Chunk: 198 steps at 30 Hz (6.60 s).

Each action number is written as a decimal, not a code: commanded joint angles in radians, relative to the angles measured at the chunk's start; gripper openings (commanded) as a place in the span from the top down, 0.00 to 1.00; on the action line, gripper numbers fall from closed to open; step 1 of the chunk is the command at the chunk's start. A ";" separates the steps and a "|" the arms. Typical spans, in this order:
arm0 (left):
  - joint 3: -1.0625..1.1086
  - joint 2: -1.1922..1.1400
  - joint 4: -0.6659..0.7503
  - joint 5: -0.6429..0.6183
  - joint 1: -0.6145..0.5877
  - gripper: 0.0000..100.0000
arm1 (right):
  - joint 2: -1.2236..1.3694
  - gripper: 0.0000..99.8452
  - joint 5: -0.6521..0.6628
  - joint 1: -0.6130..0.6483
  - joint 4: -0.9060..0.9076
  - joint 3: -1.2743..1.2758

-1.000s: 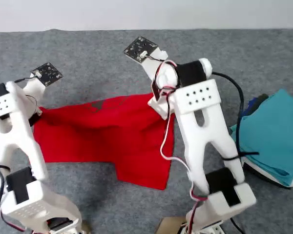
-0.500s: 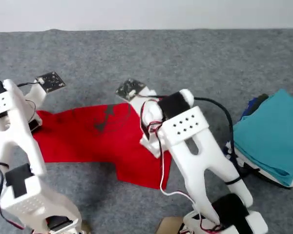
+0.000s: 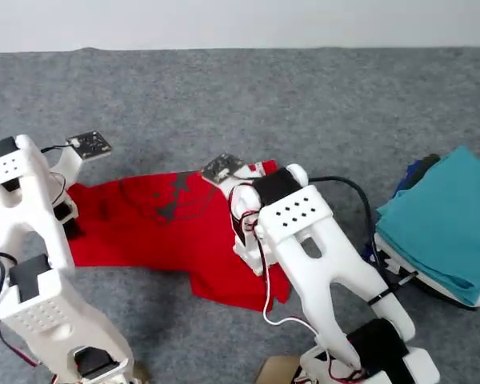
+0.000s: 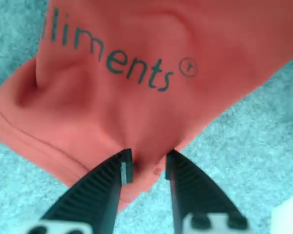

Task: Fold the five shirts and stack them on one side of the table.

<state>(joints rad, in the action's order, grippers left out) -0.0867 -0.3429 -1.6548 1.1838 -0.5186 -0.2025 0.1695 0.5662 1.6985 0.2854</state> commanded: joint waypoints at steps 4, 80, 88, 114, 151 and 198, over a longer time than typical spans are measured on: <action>-0.153 0.009 -0.100 -0.011 -0.003 0.87 | -0.028 0.74 -0.005 -0.035 0.016 -0.212; -0.291 0.051 -0.025 -0.634 0.144 0.99 | 0.852 0.96 0.163 -0.389 -0.255 -1.099; -0.153 -0.026 -0.069 -0.391 0.129 0.96 | 0.691 0.96 0.161 -0.420 -0.068 -1.099; -0.119 -0.175 0.144 -0.032 0.054 0.95 | 0.503 0.96 0.044 -0.676 0.099 -1.089; -0.315 -0.213 0.328 -0.434 0.336 0.99 | 0.456 0.96 0.044 -0.679 0.097 -0.951; -0.444 -0.239 0.109 -0.212 0.298 0.99 | 0.447 0.96 0.043 -0.677 0.097 -0.948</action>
<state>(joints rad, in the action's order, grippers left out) -0.4611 -0.6682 -1.4968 0.9628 -0.2194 0.3145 0.2217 -0.1043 1.7568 -0.6598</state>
